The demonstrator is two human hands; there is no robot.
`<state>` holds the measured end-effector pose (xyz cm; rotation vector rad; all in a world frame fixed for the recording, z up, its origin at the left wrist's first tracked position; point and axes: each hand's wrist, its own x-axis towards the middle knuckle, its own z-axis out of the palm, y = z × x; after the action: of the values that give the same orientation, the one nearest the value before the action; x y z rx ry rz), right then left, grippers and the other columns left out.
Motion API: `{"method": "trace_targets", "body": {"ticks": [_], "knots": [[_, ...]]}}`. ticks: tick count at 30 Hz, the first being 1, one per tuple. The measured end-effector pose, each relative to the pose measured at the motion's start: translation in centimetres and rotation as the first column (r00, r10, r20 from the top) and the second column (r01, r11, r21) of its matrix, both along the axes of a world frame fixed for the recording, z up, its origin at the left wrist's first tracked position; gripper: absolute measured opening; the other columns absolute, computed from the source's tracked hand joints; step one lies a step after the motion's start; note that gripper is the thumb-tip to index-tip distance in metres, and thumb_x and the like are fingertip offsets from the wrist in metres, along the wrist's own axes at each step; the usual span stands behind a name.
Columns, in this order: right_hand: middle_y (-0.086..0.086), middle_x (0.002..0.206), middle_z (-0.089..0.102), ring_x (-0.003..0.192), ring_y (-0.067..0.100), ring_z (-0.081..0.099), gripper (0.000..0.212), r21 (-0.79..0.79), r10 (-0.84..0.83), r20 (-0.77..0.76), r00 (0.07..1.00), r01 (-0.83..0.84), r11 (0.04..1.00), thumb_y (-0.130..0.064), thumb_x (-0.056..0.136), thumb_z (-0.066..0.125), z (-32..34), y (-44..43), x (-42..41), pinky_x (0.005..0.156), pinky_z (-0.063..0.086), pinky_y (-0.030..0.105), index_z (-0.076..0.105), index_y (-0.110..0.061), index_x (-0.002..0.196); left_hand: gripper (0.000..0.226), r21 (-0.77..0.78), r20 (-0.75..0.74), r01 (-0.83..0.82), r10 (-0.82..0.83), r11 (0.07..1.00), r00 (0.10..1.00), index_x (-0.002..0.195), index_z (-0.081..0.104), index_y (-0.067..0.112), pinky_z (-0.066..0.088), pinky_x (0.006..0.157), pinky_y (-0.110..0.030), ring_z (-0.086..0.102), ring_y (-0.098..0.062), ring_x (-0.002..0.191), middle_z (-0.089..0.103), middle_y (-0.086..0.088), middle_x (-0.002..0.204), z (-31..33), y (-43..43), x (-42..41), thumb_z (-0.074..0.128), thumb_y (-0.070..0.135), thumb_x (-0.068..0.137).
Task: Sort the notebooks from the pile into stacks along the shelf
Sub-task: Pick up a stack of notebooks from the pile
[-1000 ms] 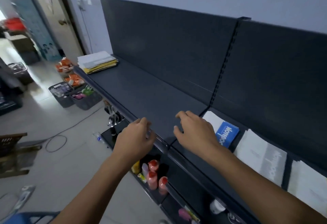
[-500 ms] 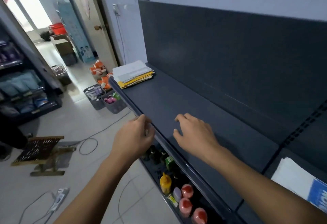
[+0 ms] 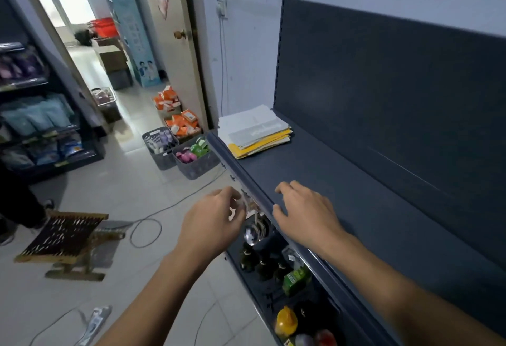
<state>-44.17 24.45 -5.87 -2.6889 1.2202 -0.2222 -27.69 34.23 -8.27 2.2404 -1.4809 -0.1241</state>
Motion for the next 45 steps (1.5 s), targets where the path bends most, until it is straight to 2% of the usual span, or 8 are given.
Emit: {"method": "trace_targets", "body": {"ticks": [9, 16, 23, 26, 29, 35, 40, 45], "knots": [[-0.002, 0.120, 0.060, 0.100, 0.022, 0.064, 0.028, 0.027, -0.174, 0.001, 0.985, 0.174, 0.984, -0.037, 0.102, 0.047, -0.4, -3.0, 10.3, 0.079, 0.052, 0.039, 0.054, -0.020, 0.124, 0.023, 0.027, 0.018, 0.170, -0.170, 0.985, 0.985, 0.114, 0.059, 0.035, 0.054, 0.071, -0.030, 0.062, -0.002, 0.088, 0.063, 0.019, 0.098, -0.1, -5.4, 11.6, 0.050, 0.041, 0.094], [0.000, 0.119, 0.059, 0.101, 0.024, 0.063, 0.028, 0.062, -0.327, 0.005, 0.945, 0.326, 0.943, -0.036, 0.102, 0.045, -0.9, -8.0, 14.1, 0.084, 0.052, 0.040, 0.053, -0.019, 0.124, 0.020, 0.011, 0.033, 0.319, -0.319, 0.948, 0.947, 0.110, 0.060, 0.032, 0.056, 0.072, -0.034, 0.062, -0.006, 0.086, 0.063, 0.016, 0.096, 0.6, -13.0, 16.6, 0.051, 0.039, 0.093], [-0.003, 0.117, 0.061, 0.100, 0.025, 0.065, 0.028, 0.042, -0.447, 0.030, 0.894, 0.446, 0.894, -0.033, 0.100, 0.045, -2.3, -15.3, 17.8, 0.073, 0.047, 0.034, 0.054, -0.022, 0.124, 0.025, 0.011, 0.061, 0.405, -0.405, 0.914, 0.912, 0.115, 0.062, 0.028, 0.051, 0.073, -0.028, 0.060, -0.006, 0.086, 0.064, 0.013, 0.102, 0.8, -22.0, 21.4, 0.052, 0.038, 0.095], [-0.003, 0.115, 0.063, 0.095, 0.023, 0.065, 0.029, 0.019, -0.490, 0.068, 0.869, 0.490, 0.872, -0.030, 0.097, 0.047, -3.0, -17.3, 18.5, 0.064, 0.043, 0.030, 0.056, -0.021, 0.124, 0.027, -0.006, 0.086, 0.429, -0.427, 0.903, 0.900, 0.117, 0.063, 0.027, 0.054, 0.076, -0.033, 0.062, -0.010, 0.092, 0.063, 0.012, 0.106, 1.0, -25.7, 23.0, 0.052, 0.038, 0.095], [-0.003, 0.118, 0.061, 0.095, 0.023, 0.063, 0.030, 0.100, -0.537, 0.080, 0.840, 0.529, 0.843, -0.030, 0.098, 0.046, -3.3, -18.4, 18.9, 0.068, 0.047, 0.032, 0.054, -0.021, 0.126, 0.031, -0.002, 0.088, 0.473, -0.471, 0.881, 0.878, 0.122, 0.063, 0.022, 0.052, 0.078, -0.033, 0.060, -0.015, 0.105, 0.061, 0.005, 0.115, 0.7, -28.7, 23.5, 0.054, 0.036, 0.095], [0.003, 0.119, 0.061, 0.101, 0.026, 0.061, 0.026, 0.160, -0.644, 0.045, 0.764, 0.631, 0.759, -0.028, 0.099, 0.046, -3.8, -19.9, 20.5, 0.075, 0.049, 0.036, 0.054, -0.017, 0.121, 0.053, 0.155, 0.092, 0.558, -0.575, 0.815, 0.813, 0.145, 0.039, 0.014, 0.046, 0.095, -0.037, 0.045, -0.028, 0.123, 0.048, -0.009, 0.136, -0.6, -33.4, 23.6, 0.051, 0.035, 0.097], [0.004, 0.103, 0.057, 0.092, 0.023, 0.054, 0.016, 0.276, -0.739, 0.074, 0.669, 0.699, 0.660, -0.025, 0.096, 0.051, -5.4, -20.4, 23.1, 0.072, 0.045, 0.034, 0.056, -0.013, 0.106, 0.063, 0.234, 0.035, 0.594, -0.617, 0.769, 0.786, 0.149, 0.027, 0.013, 0.046, 0.092, -0.041, 0.050, -0.031, 0.117, 0.048, -0.013, 0.136, -2.1, -36.2, 24.5, 0.051, 0.039, 0.097], [0.004, 0.103, 0.058, 0.092, 0.016, 0.044, 0.013, 0.212, -0.820, 0.109, 0.562, 0.793, 0.571, -0.023, 0.097, 0.051, -6.6, -20.8, 25.0, 0.071, 0.039, 0.029, 0.057, -0.013, 0.103, 0.071, 0.269, -0.131, 0.647, -0.639, 0.713, 0.758, 0.152, 0.022, 0.014, 0.049, 0.094, -0.040, 0.051, -0.029, 0.121, 0.051, -0.011, 0.136, -3.2, -38.2, 25.5, 0.058, 0.036, 0.095]]}}
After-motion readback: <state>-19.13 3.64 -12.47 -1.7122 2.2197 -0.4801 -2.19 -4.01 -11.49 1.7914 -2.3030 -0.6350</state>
